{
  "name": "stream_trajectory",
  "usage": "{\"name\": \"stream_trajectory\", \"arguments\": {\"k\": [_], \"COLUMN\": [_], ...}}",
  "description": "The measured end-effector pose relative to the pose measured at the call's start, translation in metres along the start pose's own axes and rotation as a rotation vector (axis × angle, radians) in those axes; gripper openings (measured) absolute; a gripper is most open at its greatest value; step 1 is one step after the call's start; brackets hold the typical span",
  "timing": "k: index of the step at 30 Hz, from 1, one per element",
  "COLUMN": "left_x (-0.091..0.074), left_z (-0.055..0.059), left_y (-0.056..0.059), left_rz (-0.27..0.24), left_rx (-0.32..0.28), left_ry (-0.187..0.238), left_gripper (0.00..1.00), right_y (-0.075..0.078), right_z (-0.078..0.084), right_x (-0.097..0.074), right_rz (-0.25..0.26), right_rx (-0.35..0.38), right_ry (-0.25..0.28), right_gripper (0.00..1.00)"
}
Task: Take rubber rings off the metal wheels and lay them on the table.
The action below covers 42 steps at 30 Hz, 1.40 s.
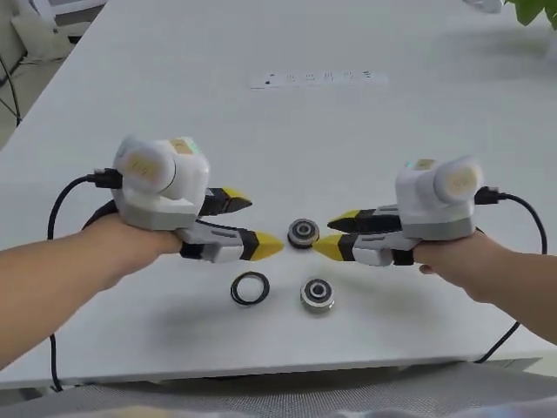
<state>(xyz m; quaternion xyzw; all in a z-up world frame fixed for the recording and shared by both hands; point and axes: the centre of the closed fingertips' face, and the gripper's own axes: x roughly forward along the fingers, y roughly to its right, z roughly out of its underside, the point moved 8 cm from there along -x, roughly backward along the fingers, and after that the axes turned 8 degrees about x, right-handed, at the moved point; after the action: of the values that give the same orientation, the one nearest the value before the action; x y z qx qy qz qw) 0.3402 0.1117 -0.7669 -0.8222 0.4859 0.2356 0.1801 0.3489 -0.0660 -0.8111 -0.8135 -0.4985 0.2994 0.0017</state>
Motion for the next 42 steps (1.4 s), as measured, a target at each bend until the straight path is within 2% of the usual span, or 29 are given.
{"name": "stream_trajectory", "arguments": {"k": [13,25,42], "left_x": [0.021,0.04,0.055], "left_z": [-0.004,-0.006,-0.003], "left_y": [0.002,0.006,0.007], "left_rz": [0.016,0.038,0.061], "left_rx": [0.008,0.029,0.069], "left_ry": [-0.001,-0.019,-0.052], "left_gripper": [0.43,0.33,0.23], "right_y": [0.003,0.006,0.008], "right_z": [0.006,0.008,0.008], "right_x": [0.008,0.013,0.014], "right_rz": [-0.003,-0.013,-0.018], "right_rx": [-0.013,-0.015,-0.016], "right_ry": [-0.001,0.006,0.023], "right_gripper": [0.23,0.21,0.18]}}
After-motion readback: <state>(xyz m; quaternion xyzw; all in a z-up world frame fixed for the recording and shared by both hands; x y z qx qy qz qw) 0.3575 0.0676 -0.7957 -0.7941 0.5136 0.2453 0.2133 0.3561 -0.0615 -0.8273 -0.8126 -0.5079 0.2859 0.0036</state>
